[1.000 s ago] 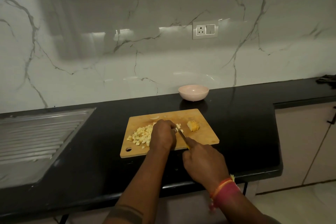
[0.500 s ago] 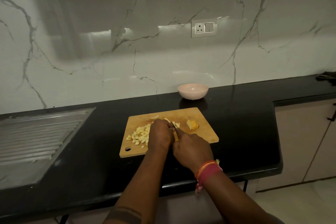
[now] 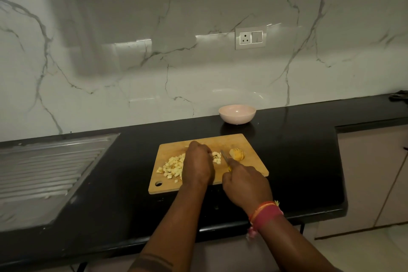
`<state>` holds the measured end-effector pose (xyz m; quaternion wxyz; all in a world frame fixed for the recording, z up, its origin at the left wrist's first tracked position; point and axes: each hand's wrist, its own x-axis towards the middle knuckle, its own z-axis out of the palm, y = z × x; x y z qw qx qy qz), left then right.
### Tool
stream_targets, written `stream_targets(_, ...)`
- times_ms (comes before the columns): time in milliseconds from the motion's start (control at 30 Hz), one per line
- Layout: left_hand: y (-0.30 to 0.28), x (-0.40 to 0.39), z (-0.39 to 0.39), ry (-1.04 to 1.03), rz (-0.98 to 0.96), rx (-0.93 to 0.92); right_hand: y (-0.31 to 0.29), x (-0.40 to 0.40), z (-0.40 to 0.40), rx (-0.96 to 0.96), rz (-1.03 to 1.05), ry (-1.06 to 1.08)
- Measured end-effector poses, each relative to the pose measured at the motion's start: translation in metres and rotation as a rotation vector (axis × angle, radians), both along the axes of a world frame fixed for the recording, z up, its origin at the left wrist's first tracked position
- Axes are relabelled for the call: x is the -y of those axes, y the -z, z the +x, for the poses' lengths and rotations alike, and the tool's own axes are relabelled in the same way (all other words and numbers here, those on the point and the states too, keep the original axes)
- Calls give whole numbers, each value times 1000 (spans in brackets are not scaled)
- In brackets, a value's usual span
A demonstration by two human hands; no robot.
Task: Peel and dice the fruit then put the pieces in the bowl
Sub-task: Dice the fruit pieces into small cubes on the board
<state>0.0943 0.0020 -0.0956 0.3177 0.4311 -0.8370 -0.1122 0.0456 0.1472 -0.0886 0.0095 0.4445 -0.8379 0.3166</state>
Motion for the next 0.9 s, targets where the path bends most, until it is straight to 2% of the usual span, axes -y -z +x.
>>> stream_targets(67,-7,6,0,-30,-81,7,-2,8,1,-11,41,7)
stream_targets(133,-16,18,-4,-41,-71,71,0,12,3,-72,64,-16)
stream_targets(233,-37,31,-13,-12,88,256,6,10,14,-152,66,-117)
stream_targets(300,-44,36,-21,-18,198,299,7,9,18,-157,39,-152)
stream_targets(367,-44,41,-26,-42,244,309,7,10,15,-124,3,-120)
stream_targets(467,-44,43,-30,-57,216,376,9,11,11,-63,-40,-62)
stream_targets(633,-52,37,-32,16,269,487,9,13,10,31,-94,-3)
stream_targets(800,-37,32,-21,233,175,394,6,10,7,56,-108,55)
stream_targets(900,-26,30,-10,238,88,309,6,10,7,49,-90,35)
